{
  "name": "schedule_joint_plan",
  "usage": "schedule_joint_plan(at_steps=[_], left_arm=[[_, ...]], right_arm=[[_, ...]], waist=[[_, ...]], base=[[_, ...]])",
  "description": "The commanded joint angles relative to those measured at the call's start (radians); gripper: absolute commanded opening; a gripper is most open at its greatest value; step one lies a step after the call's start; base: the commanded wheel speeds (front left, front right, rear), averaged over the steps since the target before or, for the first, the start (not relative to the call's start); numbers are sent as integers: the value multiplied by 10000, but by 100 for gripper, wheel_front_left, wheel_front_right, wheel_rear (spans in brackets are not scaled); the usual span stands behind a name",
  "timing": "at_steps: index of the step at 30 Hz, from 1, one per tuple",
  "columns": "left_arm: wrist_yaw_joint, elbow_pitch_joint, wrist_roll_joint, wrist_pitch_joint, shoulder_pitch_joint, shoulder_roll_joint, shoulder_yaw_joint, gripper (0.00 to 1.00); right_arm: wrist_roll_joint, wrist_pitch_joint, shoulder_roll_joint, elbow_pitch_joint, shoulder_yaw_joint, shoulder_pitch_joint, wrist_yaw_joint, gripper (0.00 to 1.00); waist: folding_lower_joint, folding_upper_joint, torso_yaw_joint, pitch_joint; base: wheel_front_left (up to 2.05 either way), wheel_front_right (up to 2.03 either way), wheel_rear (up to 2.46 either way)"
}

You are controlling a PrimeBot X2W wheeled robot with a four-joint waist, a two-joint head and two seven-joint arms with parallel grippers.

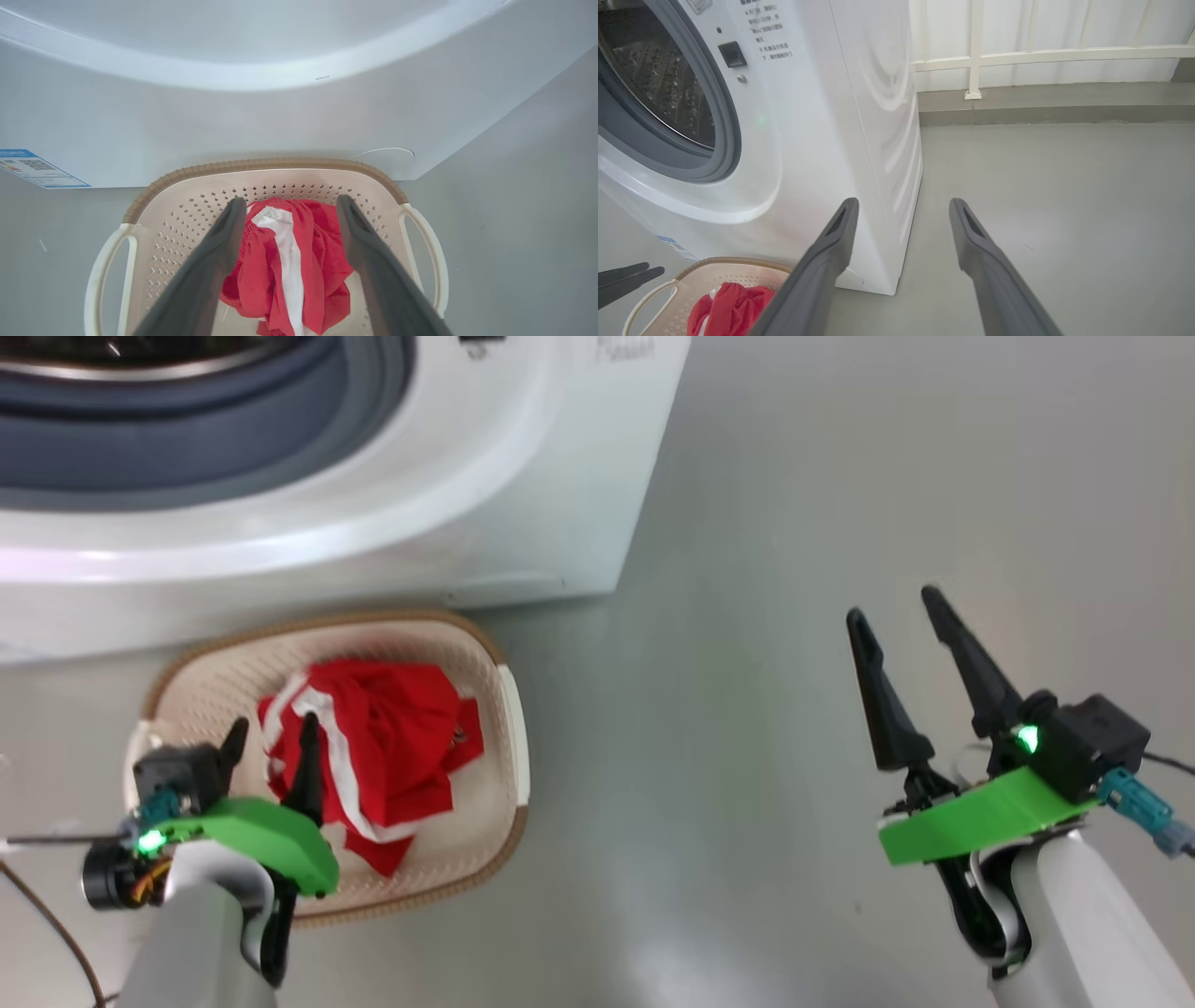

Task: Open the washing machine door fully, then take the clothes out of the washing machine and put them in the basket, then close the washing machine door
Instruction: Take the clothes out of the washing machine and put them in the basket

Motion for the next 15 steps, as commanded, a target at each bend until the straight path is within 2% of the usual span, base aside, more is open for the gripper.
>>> schedule_joint_plan(at_steps=[1, 15], left_arm=[[-53, -371, -52, -51, 456, 296, 187, 100], [-55, -2865, 84, -51, 2376, 283, 276, 100]], right_arm=[[47, -63, -99, -174, 243, 311, 63, 100], [194, -63, -214, 36, 142, 1317, 63, 100]], waist=[[0, -1, 178, -857], [0, -1, 312, -2735]], base=[[0, 0, 0], [0, 0, 0]])
